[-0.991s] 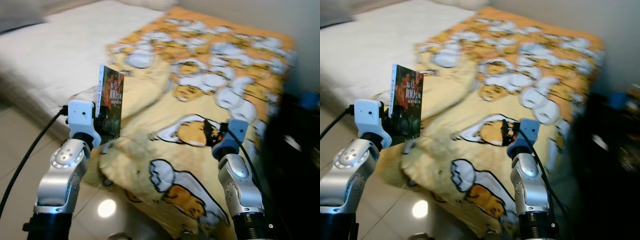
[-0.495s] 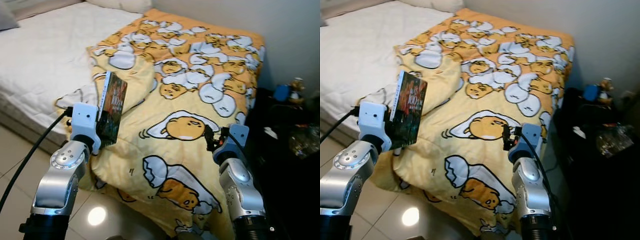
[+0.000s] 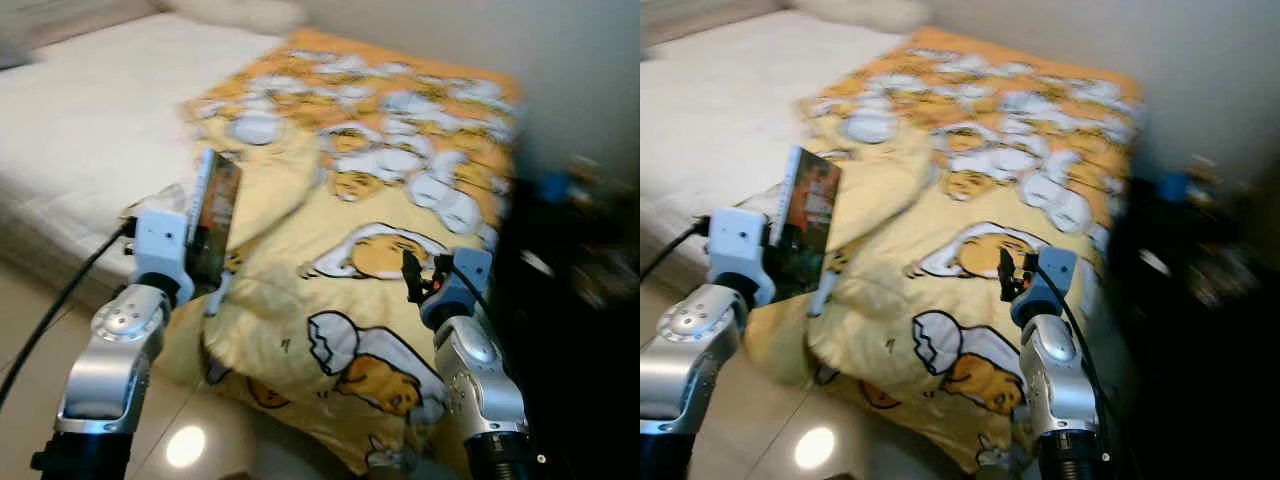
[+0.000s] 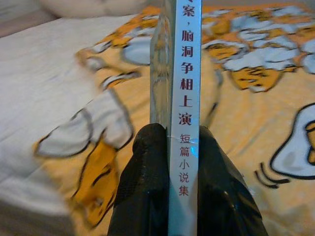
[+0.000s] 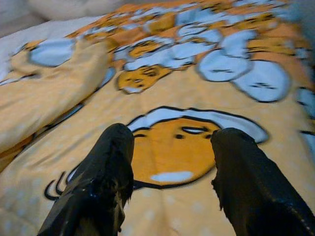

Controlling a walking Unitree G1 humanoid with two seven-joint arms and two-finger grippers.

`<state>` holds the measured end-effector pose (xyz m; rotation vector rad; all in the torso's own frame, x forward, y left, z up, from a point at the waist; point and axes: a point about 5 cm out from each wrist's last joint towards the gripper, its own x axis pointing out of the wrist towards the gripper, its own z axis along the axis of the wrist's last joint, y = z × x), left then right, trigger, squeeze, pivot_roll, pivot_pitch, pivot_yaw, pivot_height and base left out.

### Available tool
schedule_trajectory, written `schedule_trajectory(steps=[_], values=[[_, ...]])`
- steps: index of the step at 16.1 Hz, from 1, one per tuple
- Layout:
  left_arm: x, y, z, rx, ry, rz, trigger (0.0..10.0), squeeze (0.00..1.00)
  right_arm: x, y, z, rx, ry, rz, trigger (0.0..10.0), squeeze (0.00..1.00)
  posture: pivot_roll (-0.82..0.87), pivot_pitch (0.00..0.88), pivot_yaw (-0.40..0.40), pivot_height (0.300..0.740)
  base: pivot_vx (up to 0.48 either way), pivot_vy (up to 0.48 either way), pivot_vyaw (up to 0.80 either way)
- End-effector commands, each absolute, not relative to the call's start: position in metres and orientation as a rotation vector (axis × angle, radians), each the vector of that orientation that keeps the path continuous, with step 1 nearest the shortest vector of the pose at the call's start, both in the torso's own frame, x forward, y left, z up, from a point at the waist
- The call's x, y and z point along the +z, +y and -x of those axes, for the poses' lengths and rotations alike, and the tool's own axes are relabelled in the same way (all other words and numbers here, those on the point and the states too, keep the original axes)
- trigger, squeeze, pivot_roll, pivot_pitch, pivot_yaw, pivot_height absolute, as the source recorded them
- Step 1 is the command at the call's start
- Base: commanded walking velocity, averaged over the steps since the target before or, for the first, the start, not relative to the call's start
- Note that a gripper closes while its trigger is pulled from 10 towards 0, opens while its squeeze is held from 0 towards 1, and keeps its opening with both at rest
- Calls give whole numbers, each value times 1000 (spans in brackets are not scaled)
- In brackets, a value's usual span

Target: Clean up the room

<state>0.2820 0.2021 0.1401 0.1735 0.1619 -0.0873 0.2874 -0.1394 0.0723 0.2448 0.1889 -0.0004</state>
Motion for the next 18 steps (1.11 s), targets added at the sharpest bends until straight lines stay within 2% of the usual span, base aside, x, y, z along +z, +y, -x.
schedule_trajectory(steps=[1, 6, 11, 18], values=[[152, 192, -284, -120, 104, -174, 10000, 0, 71, -149, -285, -27, 198, -241, 10000, 0, 4, 0, -53, 740, 0, 371, 0], [152, 192, -285, -112, 104, -157, 10000, 0, 71, -149, -285, -27, 204, -228, 10000, 0, 1, 0, -52, 740, 0, 378, 0], [152, 193, -286, -105, 106, -158, 10000, 0, 69, -149, -286, -31, 212, -236, 10000, 0, 2, 0, -49, 740, 0, 388, -680], [152, 194, -286, -107, 110, -175, 10000, 0, 69, -148, -286, -35, 218, -254, 10000, 0, 3, 0, -48, 740, 0, 392, 0]])
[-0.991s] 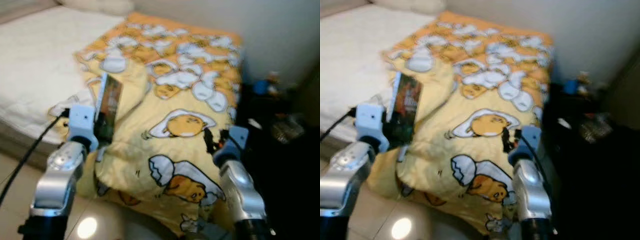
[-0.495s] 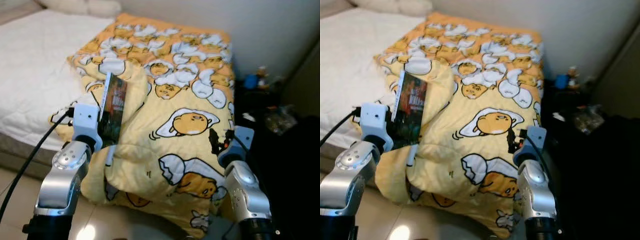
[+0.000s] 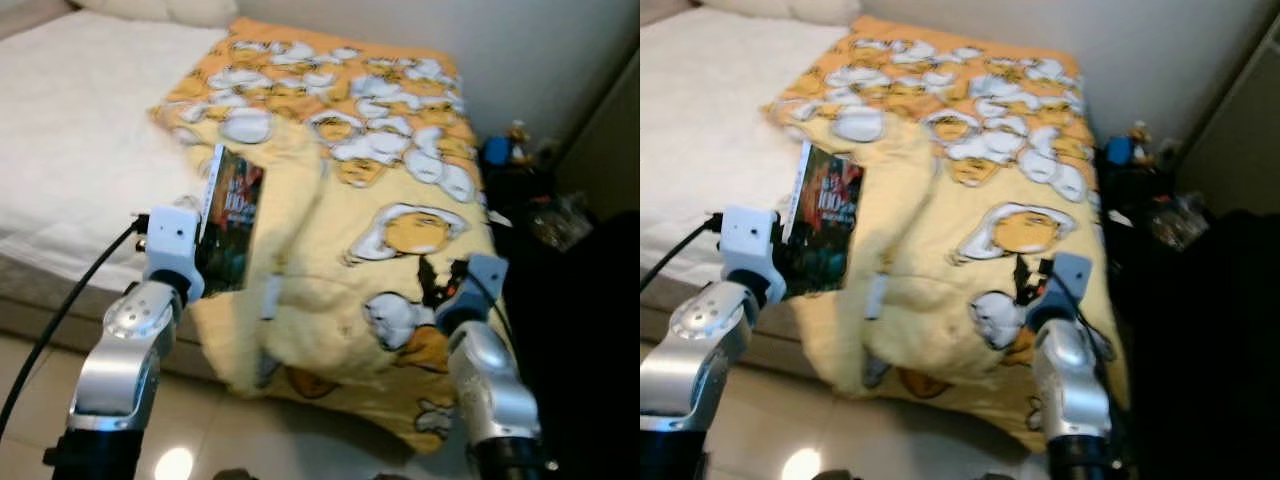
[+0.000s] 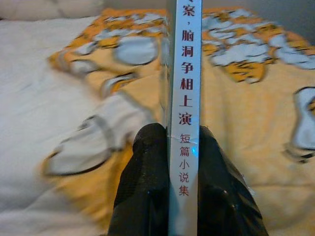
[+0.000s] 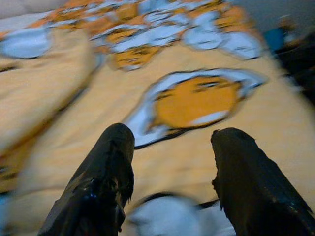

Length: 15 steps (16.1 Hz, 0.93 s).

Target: Clean up the room

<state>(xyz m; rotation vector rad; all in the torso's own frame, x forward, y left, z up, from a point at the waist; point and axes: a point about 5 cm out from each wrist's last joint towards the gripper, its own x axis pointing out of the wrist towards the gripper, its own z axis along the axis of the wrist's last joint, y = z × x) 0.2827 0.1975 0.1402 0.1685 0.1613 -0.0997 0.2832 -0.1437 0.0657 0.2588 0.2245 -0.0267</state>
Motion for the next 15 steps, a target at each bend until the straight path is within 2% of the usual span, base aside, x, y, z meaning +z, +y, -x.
schedule_trajectory(steps=[1, 5, 10, 15], values=[[152, 194, -286, -107, 109, -175, 10000, 0, 69, -148, -286, -34, 218, -255, 10000, 0, 3, 0, -48, 740, 0, 390, 0], [152, 192, -286, -114, 105, -172, 10000, 0, 69, -149, -286, -33, 225, -260, 10000, 0, 3, 0, -49, 740, 0, 383, 0], [152, 192, -286, -112, 105, -170, 10000, 0, 70, -149, -286, -32, 221, -256, 10000, 0, 3, 0, -49, 740, 0, 384, -748], [153, 193, -286, -112, 104, -171, 10000, 0, 71, -149, -287, -34, 211, -238, 10000, 0, 3, 0, -50, 740, 0, 407, 0]])
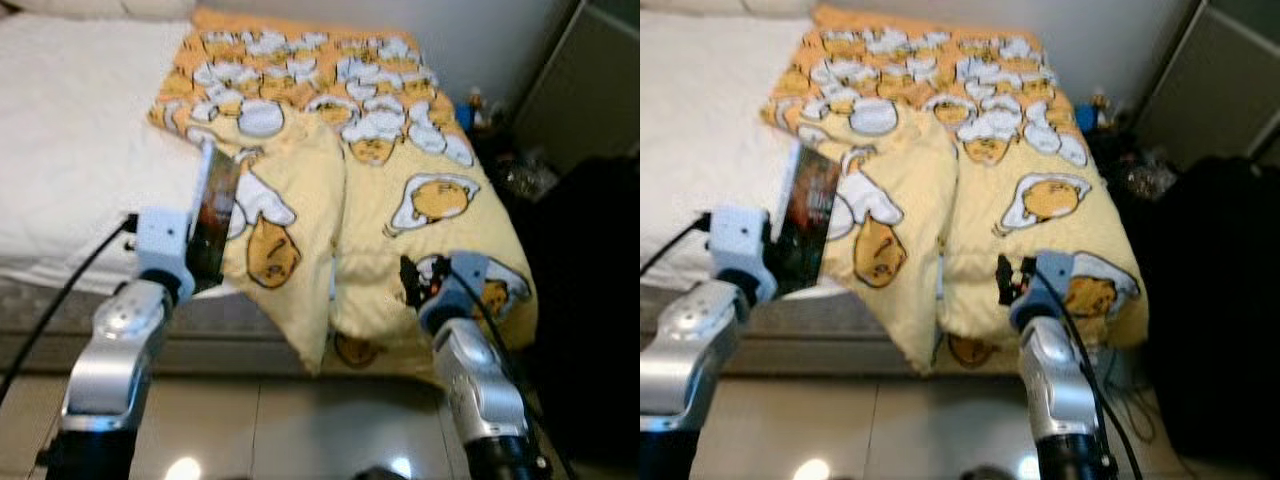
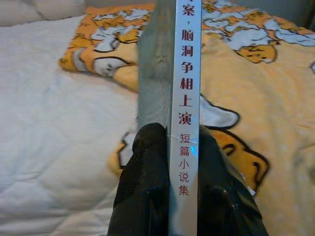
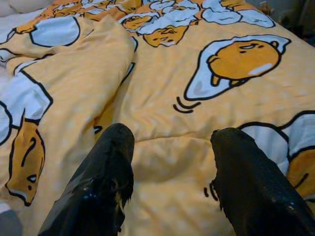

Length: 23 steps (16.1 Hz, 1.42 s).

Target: Clean up the room

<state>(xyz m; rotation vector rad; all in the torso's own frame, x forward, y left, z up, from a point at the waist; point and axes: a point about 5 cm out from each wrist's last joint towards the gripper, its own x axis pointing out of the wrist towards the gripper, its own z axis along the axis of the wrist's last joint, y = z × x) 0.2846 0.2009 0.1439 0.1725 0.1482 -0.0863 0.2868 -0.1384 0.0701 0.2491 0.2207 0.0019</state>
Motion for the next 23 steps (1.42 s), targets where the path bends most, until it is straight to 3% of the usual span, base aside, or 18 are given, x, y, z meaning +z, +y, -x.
schedule_trajectory(steps=[1, 3, 21, 23], values=[[153, 193, -287, -114, 104, -173, 10000, 0, 71, -149, -288, -35, 213, -238, 10000, 0, 4, 0, -50, 740, 0, 416, -481], [153, 192, -287, -117, 104, -176, 10000, 0, 71, -149, -288, -36, 211, -238, 10000, 0, 4, 0, -50, 740, 0, 424, -769], [153, 193, -288, -121, 102, -186, 10000, 0, 72, -148, -289, -41, 201, -237, 10000, 0, 6, 0, -49, 740, 0, 428, 0], [153, 192, -288, -121, 102, -186, 10000, 0, 71, -148, -289, -41, 202, -238, 10000, 0, 5, 0, -47, 740, 0, 441, -691]])
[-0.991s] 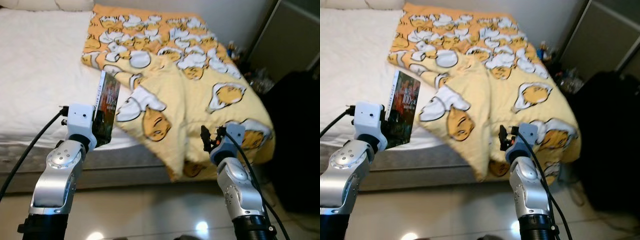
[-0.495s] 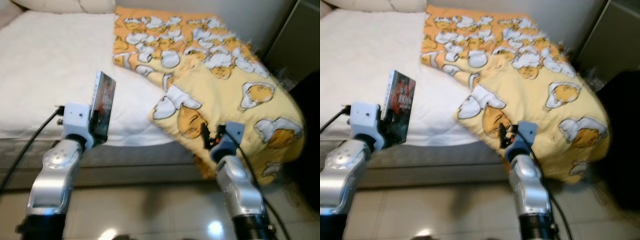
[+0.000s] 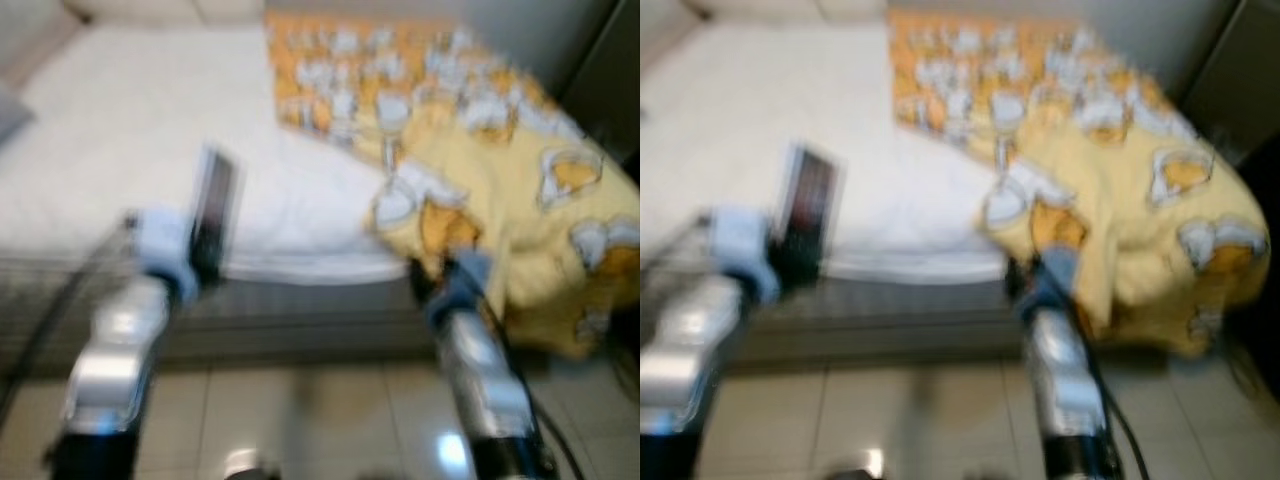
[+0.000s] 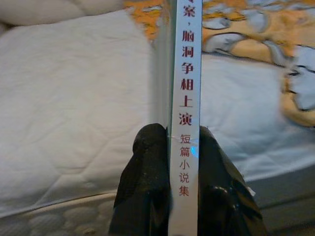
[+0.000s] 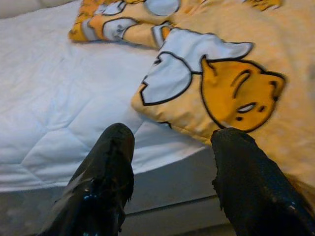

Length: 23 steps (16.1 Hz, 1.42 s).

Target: Clean up the room

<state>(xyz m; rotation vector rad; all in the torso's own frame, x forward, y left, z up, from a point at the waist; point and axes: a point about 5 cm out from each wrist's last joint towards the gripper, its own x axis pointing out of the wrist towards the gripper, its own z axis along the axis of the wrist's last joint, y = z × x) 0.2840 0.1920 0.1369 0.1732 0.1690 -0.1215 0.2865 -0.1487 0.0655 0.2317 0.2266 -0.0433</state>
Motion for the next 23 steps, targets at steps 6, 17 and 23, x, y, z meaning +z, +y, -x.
schedule_trajectory(steps=[6, 17, 23], values=[[152, 192, -287, -119, 102, -184, 10000, 0, 73, -147, -289, -31, 191, -230, 10000, 0, 2, 0, -46, 740, 0, 442, -119], [158, 193, -294, -93, 76, -174, 10000, 0, 80, -151, -298, -29, 173, -235, 10000, 0, 14, 0, -54, 740, 0, 395, 0], [165, 198, -299, -38, 26, -168, 10000, 0, 88, -156, -305, -43, 147, -228, 10000, 0, 9, 0, -55, 740, 0, 0, 0]])
